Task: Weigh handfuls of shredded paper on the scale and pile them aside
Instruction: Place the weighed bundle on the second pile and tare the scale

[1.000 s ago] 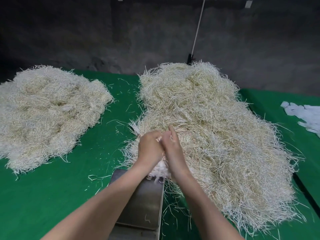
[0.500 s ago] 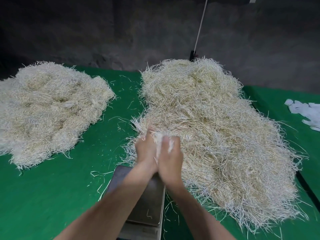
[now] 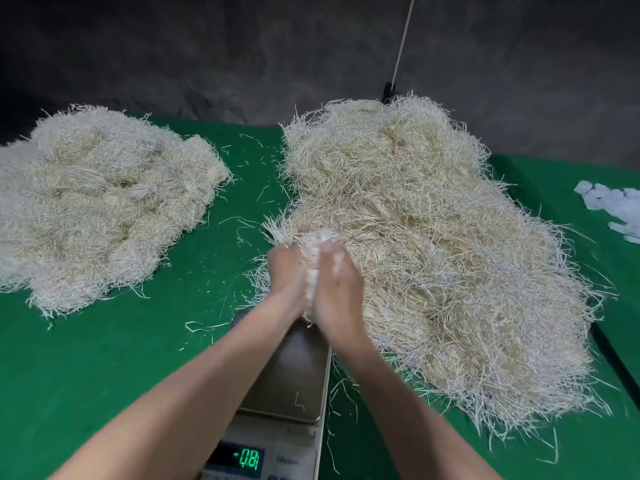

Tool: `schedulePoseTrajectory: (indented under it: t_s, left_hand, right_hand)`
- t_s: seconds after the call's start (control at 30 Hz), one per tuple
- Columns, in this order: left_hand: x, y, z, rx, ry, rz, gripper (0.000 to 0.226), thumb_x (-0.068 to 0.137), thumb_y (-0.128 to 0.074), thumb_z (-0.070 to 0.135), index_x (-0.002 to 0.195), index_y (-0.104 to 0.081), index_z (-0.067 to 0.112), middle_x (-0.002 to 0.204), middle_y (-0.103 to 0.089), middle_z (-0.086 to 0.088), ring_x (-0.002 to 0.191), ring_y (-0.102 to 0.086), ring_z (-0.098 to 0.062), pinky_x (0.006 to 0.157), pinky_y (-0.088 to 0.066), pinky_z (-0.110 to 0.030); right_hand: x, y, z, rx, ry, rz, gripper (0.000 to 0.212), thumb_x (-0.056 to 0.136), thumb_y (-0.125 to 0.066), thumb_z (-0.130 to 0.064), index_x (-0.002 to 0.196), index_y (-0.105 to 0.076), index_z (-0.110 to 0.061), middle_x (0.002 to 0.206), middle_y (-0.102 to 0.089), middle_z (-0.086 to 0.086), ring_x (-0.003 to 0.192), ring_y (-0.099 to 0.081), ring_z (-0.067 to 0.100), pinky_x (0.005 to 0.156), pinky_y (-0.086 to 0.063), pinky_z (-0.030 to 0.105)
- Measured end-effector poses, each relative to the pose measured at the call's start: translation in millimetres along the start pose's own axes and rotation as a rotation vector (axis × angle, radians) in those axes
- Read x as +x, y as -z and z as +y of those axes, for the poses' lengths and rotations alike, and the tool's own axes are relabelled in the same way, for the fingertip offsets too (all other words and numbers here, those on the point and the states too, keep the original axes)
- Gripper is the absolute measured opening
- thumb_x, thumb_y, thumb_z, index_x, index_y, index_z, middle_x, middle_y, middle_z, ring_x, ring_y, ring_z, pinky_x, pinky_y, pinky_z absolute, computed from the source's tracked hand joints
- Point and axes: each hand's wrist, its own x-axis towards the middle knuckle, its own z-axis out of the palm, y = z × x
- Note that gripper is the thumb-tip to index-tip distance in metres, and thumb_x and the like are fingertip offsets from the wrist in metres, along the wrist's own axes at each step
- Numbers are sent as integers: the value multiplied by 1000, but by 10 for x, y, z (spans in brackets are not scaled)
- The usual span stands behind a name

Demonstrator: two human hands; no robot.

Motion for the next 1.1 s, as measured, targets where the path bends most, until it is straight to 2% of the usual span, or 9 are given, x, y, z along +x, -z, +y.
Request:
schedulePoseTrajectory:
  t_s: [0.13,0.2,0.3,0.4,0.5,0.63,0.73,0.83,1.1]
  left_hand:
    - [-82,26,-142,-25,84,-192,27,95,-49,8,68,-51,5,49,-43,-1,42,-42,-14,43,-33,-20]
    - [-84,34,-173,100,97,-207,18,97,-49,20,91,-53,4,53,-46,-2,45,-44,-13,49,-37,-24]
    - [-18,96,-103,336,-151,-162,52,93,-48,48,116,-56,2,51,-49,3,39,-42,-6,45,-36,-16]
    - [-87,20,-143,487,-276,-182,61,93,-45,51,136,-40,8,122,-59,-9,102,-58,-12,85,-40,-21]
    - [-104,11,-153,101,-215,-184,62,87,-41,63,113,-56,9,107,-61,-15,95,-59,-13,84,-45,-37]
    - [-172,47,-248,-221,269,-347,92,65,-43,82,144,-33,35,149,-36,-4,133,-40,-33,108,-30,-58]
    - [-148,-82,-215,-273,263,-230,66,83,-48,66,124,-57,15,118,-64,-11,103,-64,-22,87,-52,-36]
    - [-23,-56,-202,-252,138,16,37,98,-51,34,71,-58,9,56,-56,-3,42,-54,-10,42,-38,-14]
    - [40,-10,-215,-240,118,-5,33,98,-50,26,68,-51,14,57,-40,-5,50,-39,-17,51,-31,-27]
  right_hand:
    - [79,137,37,-103,-36,9,53,100,-20,-48,73,-54,-18,70,-53,-6,60,-48,9,58,-40,21]
    - [139,256,143,-56,-156,-99,52,100,-21,-49,114,-56,-13,110,-56,0,91,-56,14,86,-46,31]
    - [137,359,154,409,-314,-253,74,81,-34,-72,144,-26,-33,141,-35,1,127,-39,20,105,-35,52]
    - [176,370,66,313,-276,-331,84,68,-45,-79,140,-35,-37,150,-32,0,124,-45,9,99,-40,34]
    - [247,375,96,280,-327,-209,67,84,-50,-64,132,-52,-17,135,-51,10,108,-60,14,87,-49,24]
    - [388,450,132,423,-400,-46,67,94,-42,-54,144,-33,-11,147,-37,7,131,-39,19,105,-33,37]
    - [147,289,130,-101,-26,55,51,97,-28,-51,128,-49,-16,126,-57,2,110,-56,17,89,-41,22]
    - [-75,138,162,-274,183,25,37,93,-24,-54,90,-47,-24,77,-54,-8,67,-51,5,59,-38,19]
    - [-42,54,162,-155,85,27,40,100,-34,-34,60,-39,-27,51,-39,-7,41,-39,0,45,-29,16]
